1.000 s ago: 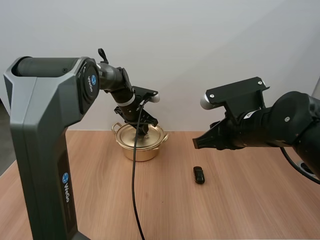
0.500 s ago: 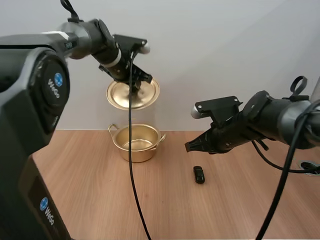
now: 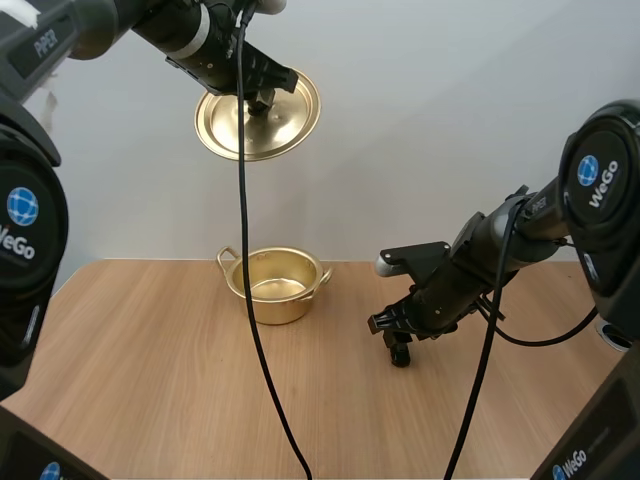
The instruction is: Open the pot, put the car inside, and close it
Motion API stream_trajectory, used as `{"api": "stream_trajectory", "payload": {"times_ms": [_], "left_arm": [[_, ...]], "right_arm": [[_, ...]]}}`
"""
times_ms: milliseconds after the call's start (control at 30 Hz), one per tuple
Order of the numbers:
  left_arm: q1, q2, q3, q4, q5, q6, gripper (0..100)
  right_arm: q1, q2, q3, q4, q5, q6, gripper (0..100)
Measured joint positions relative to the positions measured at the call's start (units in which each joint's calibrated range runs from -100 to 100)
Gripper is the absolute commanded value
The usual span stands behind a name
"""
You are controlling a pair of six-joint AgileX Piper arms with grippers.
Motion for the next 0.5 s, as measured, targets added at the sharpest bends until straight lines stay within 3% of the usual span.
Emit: {"api": "stream_trajectory", "payload": {"times_ms": [167, 233, 267, 300, 333, 500], "left_arm": [[0.00, -0.43, 0.00, 0.00, 1.73, 0.00, 0], [0.00, -0.43, 0.00, 0.00, 2.65, 0.00, 0], [0.00, -0.43, 0.00, 0.00, 2.82, 0.00, 0], [0.00, -0.43, 0.00, 0.00, 3.04, 0.00, 0], [0.00, -0.43, 0.00, -0.12, 3.23, 0.00, 0], [0.00, -1.93, 0.00, -0.12, 3.29, 0.00, 0]], "right_arm": [[0.07, 3.19, 0.00, 0.46, -1.48, -0.84, 75], [0.44, 4.52, 0.00, 0.58, -2.79, -1.56, 51], [0.73, 5.00, 0.00, 0.58, -3.46, -1.99, 36], [1.11, 5.46, 0.00, 0.68, -4.01, -2.22, 12], [1.54, 5.61, -0.13, 0.68, -4.96, -2.22, 0], [3.14, 2.47, -2.66, 1.03, -11.99, -2.53, 0]]}}
